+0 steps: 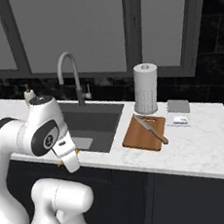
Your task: Pick up the knife from the drawer and place it on the cutting board. Then place the meat from the plate to the cutting board.
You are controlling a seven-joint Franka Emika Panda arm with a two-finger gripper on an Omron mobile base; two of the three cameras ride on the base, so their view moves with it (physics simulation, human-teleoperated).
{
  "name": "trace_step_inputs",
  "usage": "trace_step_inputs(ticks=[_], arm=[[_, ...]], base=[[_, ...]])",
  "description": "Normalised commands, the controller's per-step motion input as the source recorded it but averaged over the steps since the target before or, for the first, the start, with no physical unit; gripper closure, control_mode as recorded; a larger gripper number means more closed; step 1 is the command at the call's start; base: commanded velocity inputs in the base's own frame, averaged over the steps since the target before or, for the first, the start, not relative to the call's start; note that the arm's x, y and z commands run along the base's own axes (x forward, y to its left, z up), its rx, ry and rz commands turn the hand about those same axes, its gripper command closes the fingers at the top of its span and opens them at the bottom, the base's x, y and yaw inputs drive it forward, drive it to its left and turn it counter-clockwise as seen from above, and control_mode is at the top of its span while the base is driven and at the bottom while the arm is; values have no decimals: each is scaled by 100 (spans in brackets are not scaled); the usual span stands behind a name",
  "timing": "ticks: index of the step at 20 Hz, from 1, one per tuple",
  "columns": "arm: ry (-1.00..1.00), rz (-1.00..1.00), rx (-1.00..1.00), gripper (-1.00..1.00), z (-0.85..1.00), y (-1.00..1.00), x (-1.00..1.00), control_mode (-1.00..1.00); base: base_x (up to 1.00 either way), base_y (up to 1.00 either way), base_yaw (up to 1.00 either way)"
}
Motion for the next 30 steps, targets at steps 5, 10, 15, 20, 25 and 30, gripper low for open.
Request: trace_step_inputs(ticks=[5, 10, 15, 20, 25, 30], arm=[[2, 1, 1, 100, 0, -21, 10, -100], [8, 9, 1, 100, -3, -27, 50, -100], [12, 0, 0, 100, -34, -63, 95, -100], [17, 0, 0, 100, -2, -91, 100, -100], [22, 0, 0, 100, -3, -67, 100, -100], [19, 0, 0, 100, 0, -7, 93, -100]], base=[[0, 0, 0], [0, 0, 0], [0, 0, 0], [0, 0, 0], [0, 0, 0], [0, 0, 0]])
